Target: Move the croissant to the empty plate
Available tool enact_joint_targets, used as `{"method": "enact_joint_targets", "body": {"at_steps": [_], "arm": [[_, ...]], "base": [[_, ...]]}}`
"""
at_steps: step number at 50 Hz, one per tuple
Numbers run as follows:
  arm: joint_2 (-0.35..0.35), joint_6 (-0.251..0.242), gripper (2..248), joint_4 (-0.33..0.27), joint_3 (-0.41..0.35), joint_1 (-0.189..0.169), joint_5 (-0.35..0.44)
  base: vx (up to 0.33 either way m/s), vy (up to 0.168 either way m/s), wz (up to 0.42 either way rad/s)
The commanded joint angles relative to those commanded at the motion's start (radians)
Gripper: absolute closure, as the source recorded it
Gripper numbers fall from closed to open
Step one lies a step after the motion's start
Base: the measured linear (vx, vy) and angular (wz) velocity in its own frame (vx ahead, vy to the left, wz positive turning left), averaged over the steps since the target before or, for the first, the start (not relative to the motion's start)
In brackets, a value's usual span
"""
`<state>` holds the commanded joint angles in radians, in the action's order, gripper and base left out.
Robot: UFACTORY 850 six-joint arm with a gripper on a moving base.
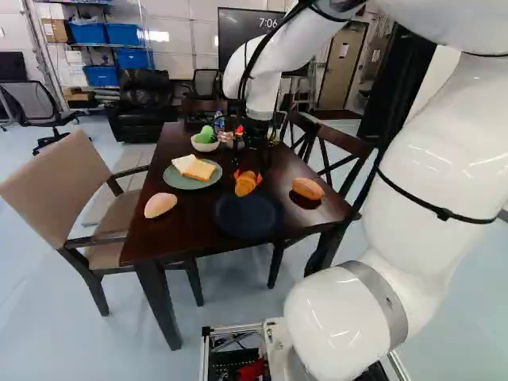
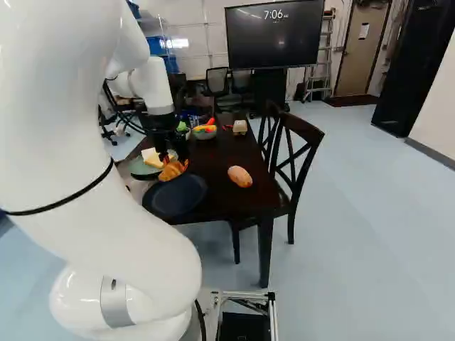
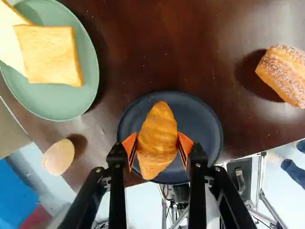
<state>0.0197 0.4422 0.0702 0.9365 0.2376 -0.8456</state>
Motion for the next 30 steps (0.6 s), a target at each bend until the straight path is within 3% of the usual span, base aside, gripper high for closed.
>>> {"method": "enact_joint_targets", "body": {"at_steps": [14,30], "arm": [[-0.062,0.0,115,0.0,-0.064,0.017,-0.001],[-0.006,0.0,115,0.0,-0.055,0.017,-0.001]], "base": [[0.0,0.0,0.0],[0.0,0.0,0.0]]}}
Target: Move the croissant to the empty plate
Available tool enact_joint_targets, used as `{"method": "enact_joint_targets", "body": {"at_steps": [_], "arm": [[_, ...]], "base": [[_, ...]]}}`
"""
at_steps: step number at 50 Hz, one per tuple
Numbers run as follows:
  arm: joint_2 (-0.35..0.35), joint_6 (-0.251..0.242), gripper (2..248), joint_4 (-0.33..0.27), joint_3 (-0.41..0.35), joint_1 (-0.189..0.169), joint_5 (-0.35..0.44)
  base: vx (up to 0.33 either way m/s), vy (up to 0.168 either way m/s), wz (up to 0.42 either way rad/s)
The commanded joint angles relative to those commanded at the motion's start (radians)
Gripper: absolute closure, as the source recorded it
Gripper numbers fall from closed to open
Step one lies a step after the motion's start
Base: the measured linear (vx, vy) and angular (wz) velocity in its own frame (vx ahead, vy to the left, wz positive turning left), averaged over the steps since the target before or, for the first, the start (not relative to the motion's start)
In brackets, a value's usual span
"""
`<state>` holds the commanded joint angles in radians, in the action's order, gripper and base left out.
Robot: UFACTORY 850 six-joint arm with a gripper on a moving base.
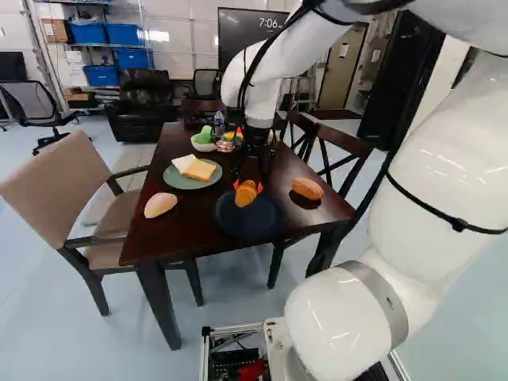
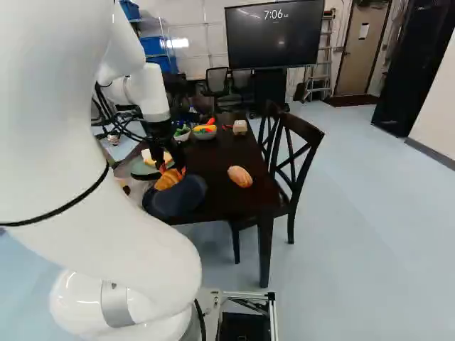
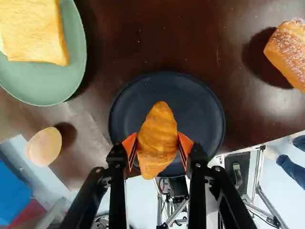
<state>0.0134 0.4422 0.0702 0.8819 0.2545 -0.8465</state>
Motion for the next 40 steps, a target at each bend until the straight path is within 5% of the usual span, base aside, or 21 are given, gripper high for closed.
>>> {"method": "enact_joint_targets", "body": {"at_steps": [26,40], "arm": [[0.117,0.0,115,0.0,0.025,0.0,-0.023],[0.117,0.0,115,0.0,0.025,0.0,-0.023]], "base": [[0.0,0.0,0.0],[0.0,0.0,0.0]]}}
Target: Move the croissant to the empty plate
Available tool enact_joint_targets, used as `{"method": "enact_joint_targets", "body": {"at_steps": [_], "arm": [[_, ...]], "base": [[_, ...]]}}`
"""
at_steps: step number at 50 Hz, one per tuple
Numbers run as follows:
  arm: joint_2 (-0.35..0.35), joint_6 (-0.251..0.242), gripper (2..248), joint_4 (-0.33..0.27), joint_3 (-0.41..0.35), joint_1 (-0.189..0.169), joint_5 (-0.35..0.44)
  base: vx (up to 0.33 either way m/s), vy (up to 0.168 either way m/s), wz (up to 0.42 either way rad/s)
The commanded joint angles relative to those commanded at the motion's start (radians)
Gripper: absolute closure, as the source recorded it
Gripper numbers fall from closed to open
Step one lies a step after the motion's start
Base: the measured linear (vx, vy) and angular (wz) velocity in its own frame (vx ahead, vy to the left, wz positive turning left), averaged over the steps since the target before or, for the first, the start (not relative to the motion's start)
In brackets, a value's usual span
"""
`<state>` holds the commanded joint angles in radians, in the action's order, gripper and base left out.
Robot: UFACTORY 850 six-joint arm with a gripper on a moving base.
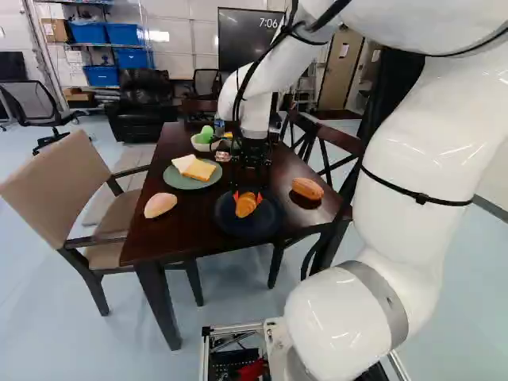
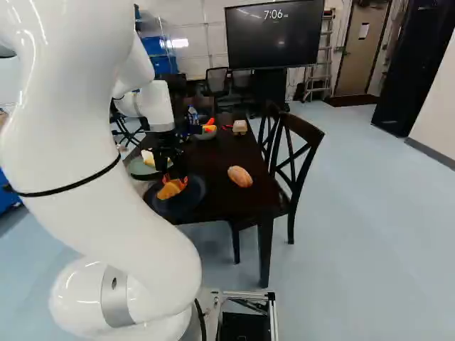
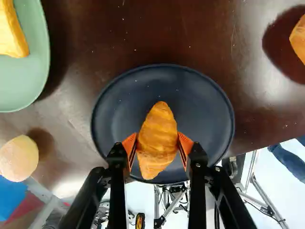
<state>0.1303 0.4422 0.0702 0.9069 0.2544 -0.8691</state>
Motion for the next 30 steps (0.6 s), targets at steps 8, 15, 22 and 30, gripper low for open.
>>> {"method": "enact_joint_targets", "body": {"at_steps": [8,15,22,30], "arm": [[0.0,0.0,114,0.0,0.0,0.0,0.0],[0.0,0.0,53,0.0,0.0,0.0,0.0],[0.0,0.0,19,0.0,0.0,0.0,0.0],[0.0,0.0,3,0.0,0.0,0.0,0.0]], "base": [[0.0,0.0,0.0],[0.0,0.0,0.0],[0.0,0.0,0.0],[0.0,0.0,0.0]]}}
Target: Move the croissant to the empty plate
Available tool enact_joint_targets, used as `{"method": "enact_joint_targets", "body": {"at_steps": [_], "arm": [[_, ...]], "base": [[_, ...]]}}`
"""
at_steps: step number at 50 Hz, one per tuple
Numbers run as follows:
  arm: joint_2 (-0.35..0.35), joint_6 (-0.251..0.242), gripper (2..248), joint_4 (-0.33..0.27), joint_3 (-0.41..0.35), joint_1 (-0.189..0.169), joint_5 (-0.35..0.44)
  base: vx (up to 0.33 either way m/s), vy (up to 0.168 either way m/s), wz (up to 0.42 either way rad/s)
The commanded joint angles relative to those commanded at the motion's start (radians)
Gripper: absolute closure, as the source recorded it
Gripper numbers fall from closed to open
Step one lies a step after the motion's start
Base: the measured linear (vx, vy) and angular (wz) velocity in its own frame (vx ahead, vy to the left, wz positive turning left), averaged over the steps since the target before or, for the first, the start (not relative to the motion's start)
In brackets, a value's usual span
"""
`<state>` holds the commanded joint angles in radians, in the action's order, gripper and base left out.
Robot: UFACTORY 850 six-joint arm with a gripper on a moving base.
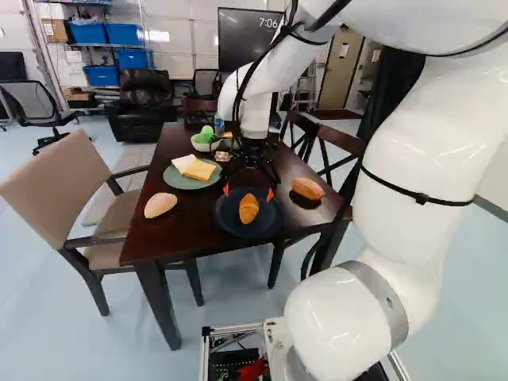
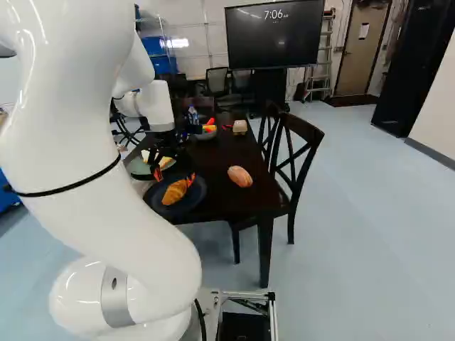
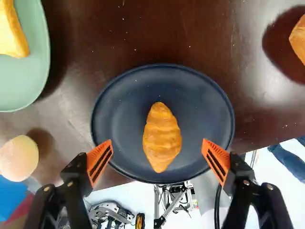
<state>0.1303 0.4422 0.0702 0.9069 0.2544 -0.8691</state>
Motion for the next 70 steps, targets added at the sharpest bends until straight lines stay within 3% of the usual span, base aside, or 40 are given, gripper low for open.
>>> {"method": "enact_joint_targets", "body": {"at_steps": [25,52,70], "arm": [[-0.096,0.0,3,0.0,-0.021,-0.001,0.0],[-0.174,0.0,3,0.0,-0.001,-0.06,-0.033],[-0.19,0.0,3,0.0,0.005,-0.064,-0.039]], "base": [[0.0,0.0,0.0],[0.0,0.0,0.0],[0.0,0.0,0.0]]}}
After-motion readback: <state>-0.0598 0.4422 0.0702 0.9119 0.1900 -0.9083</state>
